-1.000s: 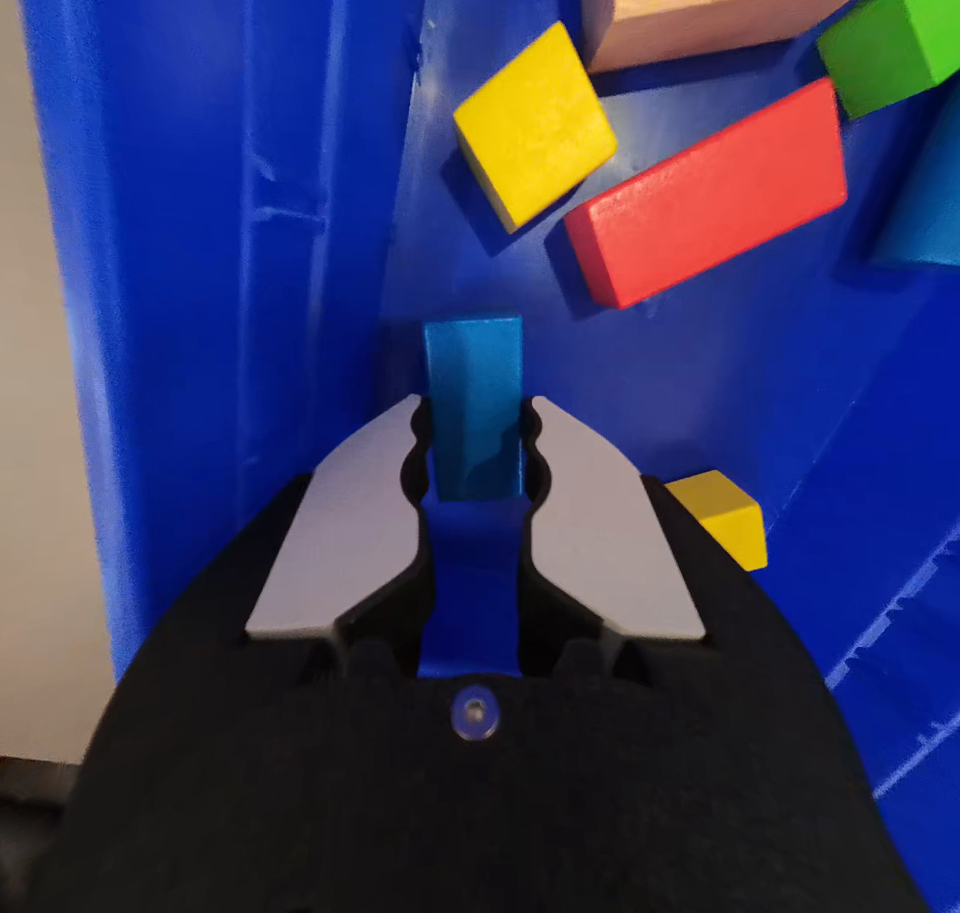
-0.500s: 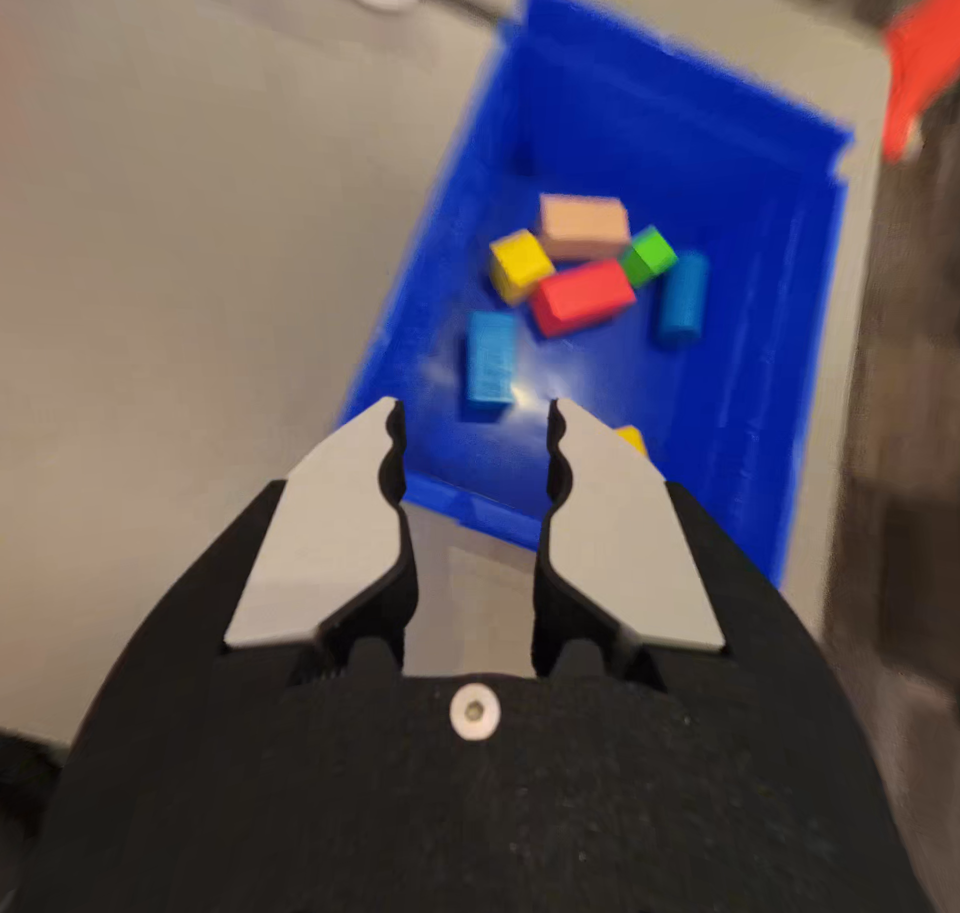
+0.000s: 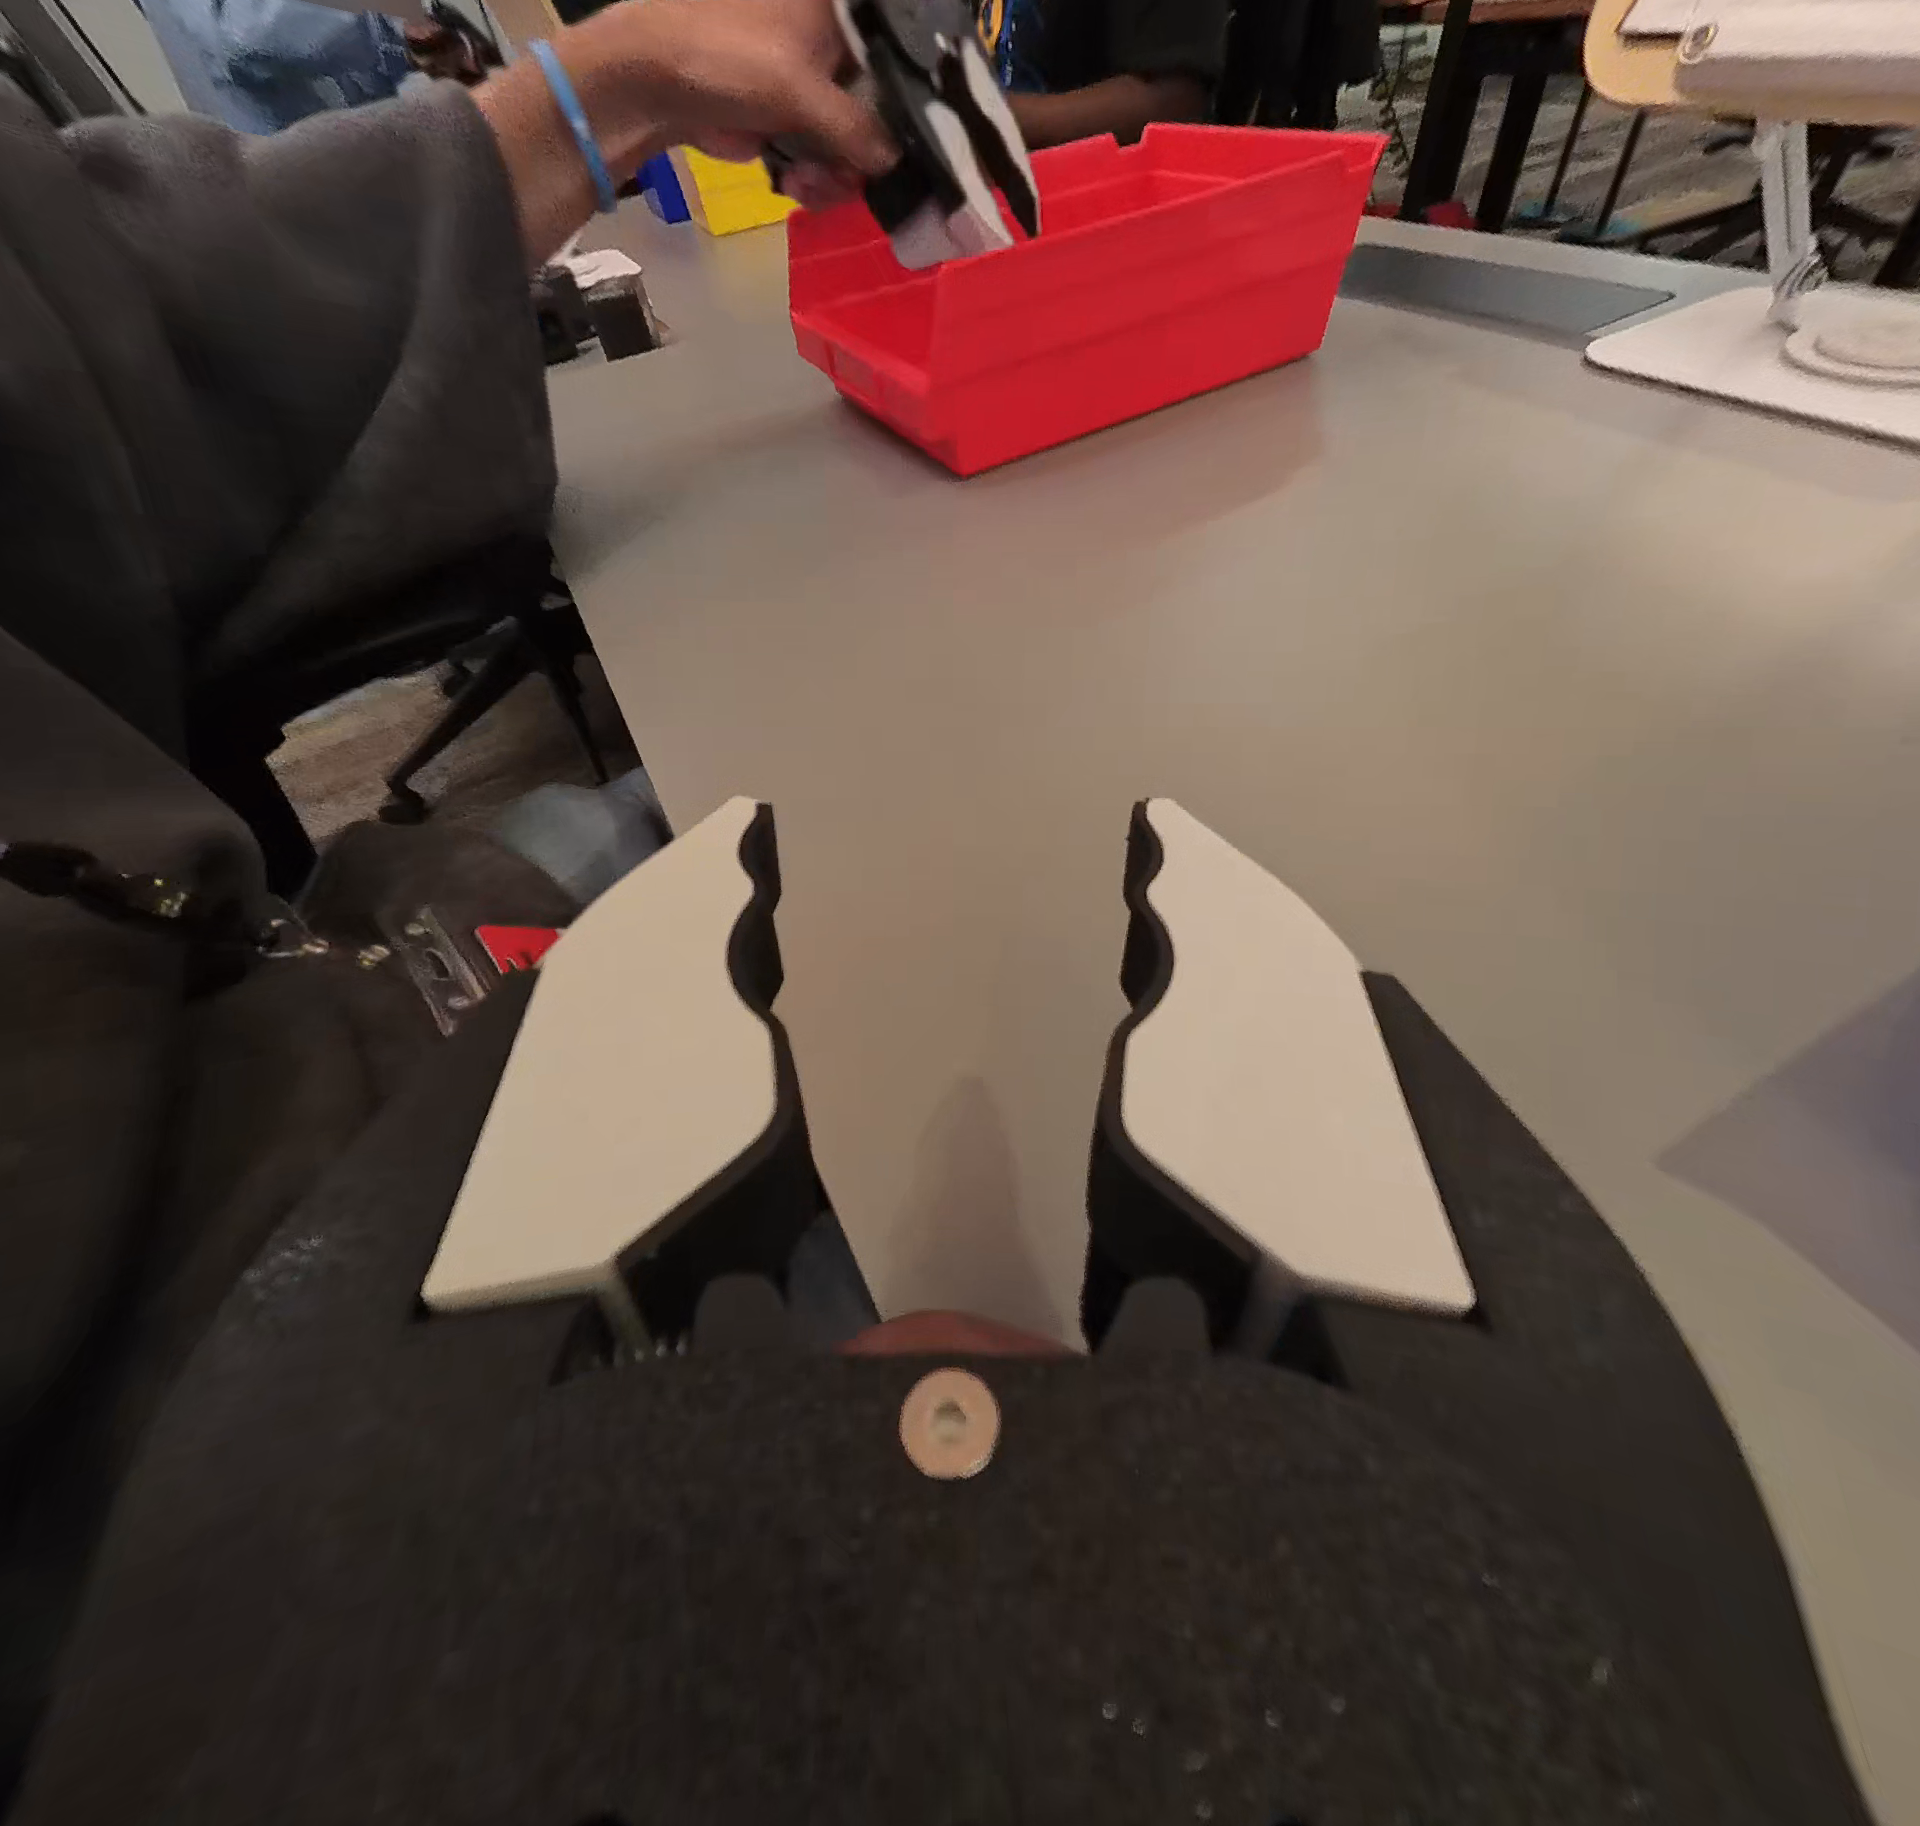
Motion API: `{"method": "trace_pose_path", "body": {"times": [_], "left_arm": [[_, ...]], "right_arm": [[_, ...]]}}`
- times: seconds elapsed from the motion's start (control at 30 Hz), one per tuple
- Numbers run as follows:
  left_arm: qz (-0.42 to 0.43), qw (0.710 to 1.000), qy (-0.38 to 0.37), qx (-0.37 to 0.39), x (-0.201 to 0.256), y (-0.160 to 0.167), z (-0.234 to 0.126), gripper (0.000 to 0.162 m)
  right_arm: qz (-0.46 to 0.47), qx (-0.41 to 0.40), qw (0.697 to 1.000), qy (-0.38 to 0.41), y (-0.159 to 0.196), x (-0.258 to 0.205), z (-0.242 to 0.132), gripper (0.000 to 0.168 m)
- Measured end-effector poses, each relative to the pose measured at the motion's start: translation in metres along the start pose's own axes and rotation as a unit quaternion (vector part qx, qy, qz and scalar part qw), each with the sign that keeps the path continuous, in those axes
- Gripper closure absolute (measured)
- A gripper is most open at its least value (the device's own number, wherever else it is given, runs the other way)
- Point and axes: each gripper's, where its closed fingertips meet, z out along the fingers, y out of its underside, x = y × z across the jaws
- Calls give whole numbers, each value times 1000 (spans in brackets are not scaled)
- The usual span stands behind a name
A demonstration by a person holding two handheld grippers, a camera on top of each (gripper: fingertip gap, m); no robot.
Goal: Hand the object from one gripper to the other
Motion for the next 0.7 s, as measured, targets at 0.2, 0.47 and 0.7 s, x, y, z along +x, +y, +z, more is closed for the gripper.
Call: {"method": "trace_pose_path", "body": {"times": [0.2,0.47,0.7], "left_arm": [[36,998,26,-48,-19,0,41,115],[44,994,40,-90,-27,13,66,123],[58,993,31,-94,-13,15,46,132]], "right_arm": [[29,-29,999,-15,20,2,0,105],[58,-30,997,-29,26,6,4,107],[71,-16,997,-39,19,5,7,109]]}}
